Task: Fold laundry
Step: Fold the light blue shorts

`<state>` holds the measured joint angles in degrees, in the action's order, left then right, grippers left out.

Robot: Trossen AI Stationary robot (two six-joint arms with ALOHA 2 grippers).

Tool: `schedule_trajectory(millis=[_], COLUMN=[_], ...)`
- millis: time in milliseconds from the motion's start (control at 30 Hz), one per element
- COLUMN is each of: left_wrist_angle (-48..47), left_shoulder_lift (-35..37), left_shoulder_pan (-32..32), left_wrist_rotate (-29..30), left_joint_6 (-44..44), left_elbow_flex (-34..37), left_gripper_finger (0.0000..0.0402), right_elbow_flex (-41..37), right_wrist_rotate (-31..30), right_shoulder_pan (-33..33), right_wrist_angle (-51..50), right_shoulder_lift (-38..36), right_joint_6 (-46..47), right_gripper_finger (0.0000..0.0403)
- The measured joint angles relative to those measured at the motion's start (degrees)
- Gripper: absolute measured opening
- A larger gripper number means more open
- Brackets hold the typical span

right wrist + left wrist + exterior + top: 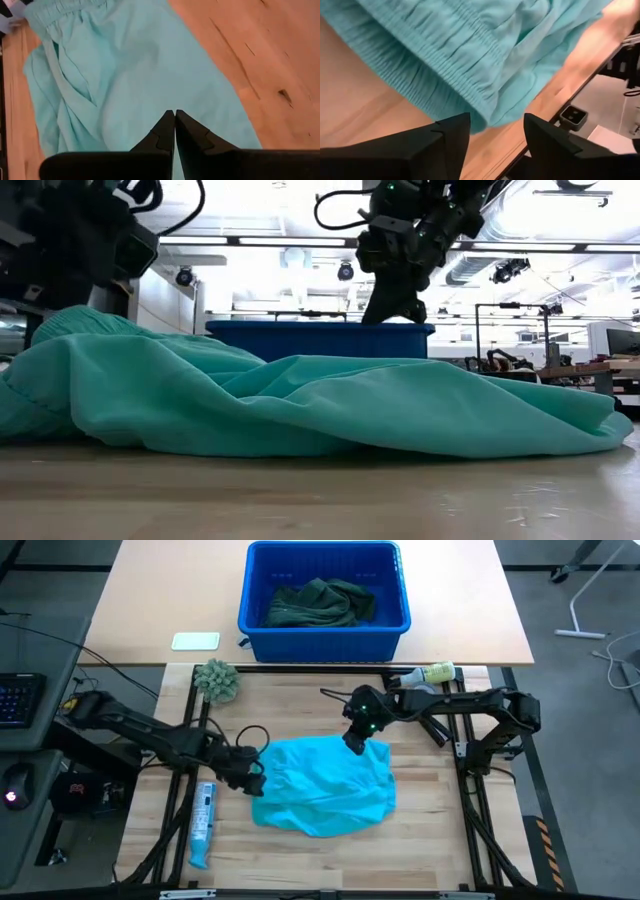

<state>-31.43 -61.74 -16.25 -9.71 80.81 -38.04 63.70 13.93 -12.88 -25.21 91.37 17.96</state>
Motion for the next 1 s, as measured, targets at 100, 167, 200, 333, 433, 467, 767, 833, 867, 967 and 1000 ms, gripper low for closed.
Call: schedule_trajectory(millis=[100, 167, 200, 333, 433, 467, 767, 833, 867, 967, 1000], left_wrist_angle=[0.1, 0.9, 2.1, 8.8, 11.6, 11.7, 13.8, 15.5, 16.3, 16.2, 15.3], left_shoulder_lift=[-1.9, -3.3, -4.0, -7.1, -9.0, -9.4, -2.2, 0.3, 1.3, 3.5, 3.9], left_shoulder_pan=[-0.6, -0.8, -0.8, -0.8, -0.9, -1.1, -1.6, -1.9, -2.2, -3.1, -3.4], left_wrist_rotate=[-0.2, -0.2, -0.3, -3.2, -6.4, -6.9, -3.2, -2.5, -2.5, -3.7, -4.1], left_joint_6=[0.2, 0.1, 0.1, -0.3, 0.0, 0.2, 6.3, 7.7, 8.1, 8.1, 8.0], left_elbow_flex=[0.0, 0.0, 0.0, 0.0, 0.0, 0.0, 0.0, 0.0, 0.0, -0.1, -0.1], left_gripper_finger=[0.0172, 0.0171, 0.0171, 0.0170, 0.0149, 0.0133, 0.0003, 0.0002, 0.0001, 0.0000, 0.0000], right_elbow_flex=[0.0, 0.0, 0.0, 0.0, 0.0, 0.0, 0.0, 0.0, 0.0, 0.0, 0.0], right_wrist_rotate=[0.0, 0.0, 0.0, 0.0, 0.0, 0.0, 0.0, 0.0, 0.6, 7.7, 10.9], right_shoulder_pan=[0.0, 0.0, 0.0, 0.0, 0.0, 0.0, 0.0, 0.0, 0.0, 0.0, 0.4], right_wrist_angle=[-0.5, -0.5, -0.5, -0.8, -1.1, -1.4, -6.0, -7.3, -7.8, -8.1, -8.0], right_shoulder_lift=[0.0, 0.0, 0.0, 0.0, 0.0, 0.0, 0.0, 0.0, 0.0, 0.0, 0.0], right_joint_6=[0.0, 0.0, 0.0, 0.0, 0.0, 0.0, 0.0, -0.1, -0.3, -0.2, 0.2], right_gripper_finger=[0.0001, 0.0001, 0.0001, 0.0001, 0.0001, 0.0001, 0.0000, 0.0000, 0.0000, 0.0000, 0.0000])
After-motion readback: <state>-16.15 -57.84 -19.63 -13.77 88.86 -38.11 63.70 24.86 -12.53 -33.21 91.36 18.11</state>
